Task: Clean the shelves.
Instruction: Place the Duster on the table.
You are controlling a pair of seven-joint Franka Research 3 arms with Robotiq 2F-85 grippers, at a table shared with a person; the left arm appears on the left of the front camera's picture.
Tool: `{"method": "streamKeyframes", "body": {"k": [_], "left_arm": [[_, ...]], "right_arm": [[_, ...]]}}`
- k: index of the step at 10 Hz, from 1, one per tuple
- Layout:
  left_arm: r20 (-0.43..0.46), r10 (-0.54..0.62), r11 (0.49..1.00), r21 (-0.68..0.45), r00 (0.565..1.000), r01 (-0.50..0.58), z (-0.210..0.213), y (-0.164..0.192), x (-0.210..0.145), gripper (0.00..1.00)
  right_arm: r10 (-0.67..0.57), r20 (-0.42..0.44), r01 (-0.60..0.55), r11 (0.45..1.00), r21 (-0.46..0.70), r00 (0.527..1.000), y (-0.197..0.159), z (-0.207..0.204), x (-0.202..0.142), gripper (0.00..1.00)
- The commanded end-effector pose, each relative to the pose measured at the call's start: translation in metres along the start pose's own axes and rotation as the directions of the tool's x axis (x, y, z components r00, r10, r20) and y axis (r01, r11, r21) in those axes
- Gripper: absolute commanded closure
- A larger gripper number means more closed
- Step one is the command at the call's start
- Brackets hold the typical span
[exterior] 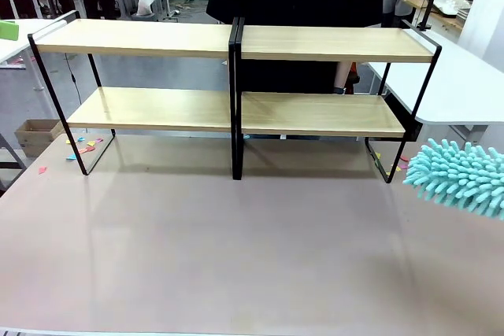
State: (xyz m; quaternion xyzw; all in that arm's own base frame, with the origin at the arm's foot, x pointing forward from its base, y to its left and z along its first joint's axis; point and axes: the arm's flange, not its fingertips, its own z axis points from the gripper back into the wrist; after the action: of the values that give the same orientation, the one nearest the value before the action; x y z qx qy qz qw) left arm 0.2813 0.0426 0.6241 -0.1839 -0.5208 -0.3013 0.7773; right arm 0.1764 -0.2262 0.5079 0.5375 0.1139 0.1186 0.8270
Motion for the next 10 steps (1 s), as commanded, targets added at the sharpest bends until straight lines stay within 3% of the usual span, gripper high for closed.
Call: {"method": "streamKeyframes", "body": {"k": [1,3,4,5,6,8,9,10], "left_arm": [[-0.003,-0.001,1.0,-0.004,1.0,0.001,0.0,0.0,0.0,0.0],[0.0,0.0,1.0,0.0,1.0,0.0,0.0,0.0,0.0,0.0],[0.132,0.002,0.976,-0.217,0.991,0.027,-0.019,-0.018,0.018,0.0],[0.137,-0.008,0.959,-0.28,0.991,0.046,-0.044,-0.029,0.015,0.0],[0.178,0.082,0.874,-0.486,0.981,0.015,-0.068,-0.038,-0.002,0.0],[-0.05,0.249,0.78,-0.581,0.967,-0.231,-0.106,-0.063,-0.065,0.0],[-0.226,0.326,0.717,-0.574,0.918,-0.396,-0.115,-0.077,-0.102,0.0],[-0.445,0.308,0.671,-0.525,0.841,-0.524,-0.121,-0.092,-0.132,0.0]], "right_arm": [[0.017,-0.006,-0.017,1.0,-0.008,1.0,0.0,0.001,0.0,0.88],[0.0,0.0,0.0,1.0,0.0,1.0,0.0,0.0,0.0,0.88],[0.129,-0.054,-0.131,0.991,-0.031,0.99,0.017,-0.018,0.002,0.88],[0.244,-0.126,-0.247,0.969,-0.005,0.961,0.028,-0.031,0.013,0.88],[0.292,-0.142,-0.293,0.956,0.01,0.946,0.037,-0.048,0.03,0.88],[0.327,-0.253,-0.329,0.944,0.037,0.91,0.04,-0.09,0.069,0.88],[0.307,-0.299,-0.324,0.946,-0.007,0.903,0.033,-0.118,0.091,0.88],[0.288,-0.351,-0.317,0.948,-0.027,0.891,0.025,-0.139,0.107,0.88]]}}
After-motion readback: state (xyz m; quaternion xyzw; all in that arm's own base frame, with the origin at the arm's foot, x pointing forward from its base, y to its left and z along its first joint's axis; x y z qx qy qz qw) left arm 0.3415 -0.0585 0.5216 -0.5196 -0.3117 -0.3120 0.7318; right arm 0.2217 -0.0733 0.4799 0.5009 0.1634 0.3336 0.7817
